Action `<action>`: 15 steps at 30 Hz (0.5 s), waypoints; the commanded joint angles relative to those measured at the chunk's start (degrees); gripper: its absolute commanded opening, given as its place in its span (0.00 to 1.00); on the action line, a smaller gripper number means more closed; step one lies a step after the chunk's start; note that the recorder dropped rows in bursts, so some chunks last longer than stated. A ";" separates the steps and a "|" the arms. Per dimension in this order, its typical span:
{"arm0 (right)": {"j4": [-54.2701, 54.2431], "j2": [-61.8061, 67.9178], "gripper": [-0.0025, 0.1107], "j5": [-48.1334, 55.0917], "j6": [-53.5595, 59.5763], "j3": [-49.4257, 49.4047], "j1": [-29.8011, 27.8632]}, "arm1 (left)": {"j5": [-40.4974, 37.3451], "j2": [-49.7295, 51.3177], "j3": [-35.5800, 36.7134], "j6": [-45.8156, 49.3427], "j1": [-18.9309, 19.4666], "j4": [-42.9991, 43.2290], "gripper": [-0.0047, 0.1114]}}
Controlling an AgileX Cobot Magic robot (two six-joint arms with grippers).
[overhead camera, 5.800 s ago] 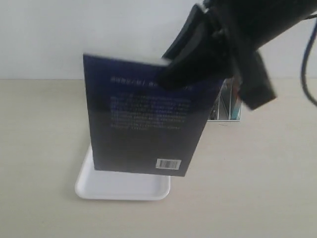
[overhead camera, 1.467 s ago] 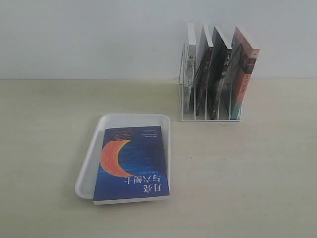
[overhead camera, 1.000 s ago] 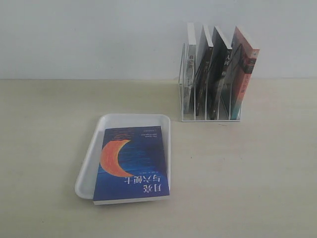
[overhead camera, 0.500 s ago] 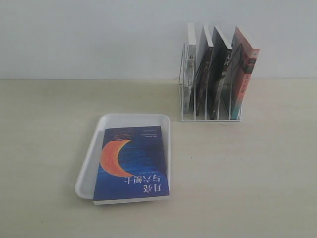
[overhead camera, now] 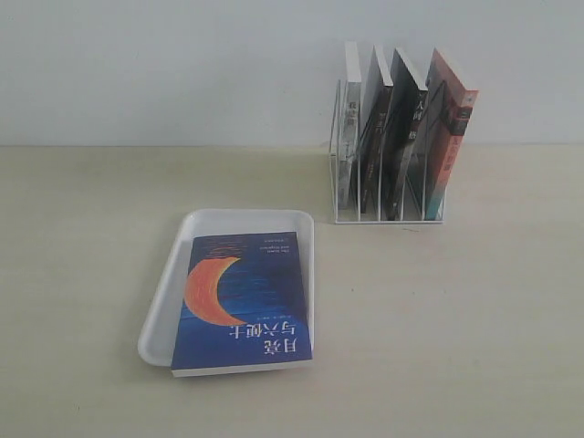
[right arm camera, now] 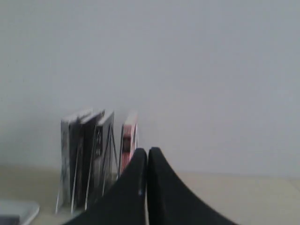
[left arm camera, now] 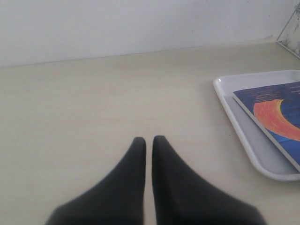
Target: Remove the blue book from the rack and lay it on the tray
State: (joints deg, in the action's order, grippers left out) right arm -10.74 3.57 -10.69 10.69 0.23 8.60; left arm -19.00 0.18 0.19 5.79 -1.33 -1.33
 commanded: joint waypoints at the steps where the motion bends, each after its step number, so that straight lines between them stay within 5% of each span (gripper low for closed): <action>1: 1.43 -3.57 0.02 19.36 2.31 -0.23 -0.07 | 0.90 -0.18 -0.19 0.22 0.11 -0.14 0.08; 15: 1.45 -3.57 0.02 30.57 -3.69 -0.23 -3.08 | 1.00 -0.18 -0.19 0.22 0.11 -0.14 0.08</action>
State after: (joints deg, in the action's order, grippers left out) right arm -9.54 0.25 19.63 10.09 -0.04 5.83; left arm -18.89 0.18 0.19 5.79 -1.33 -1.33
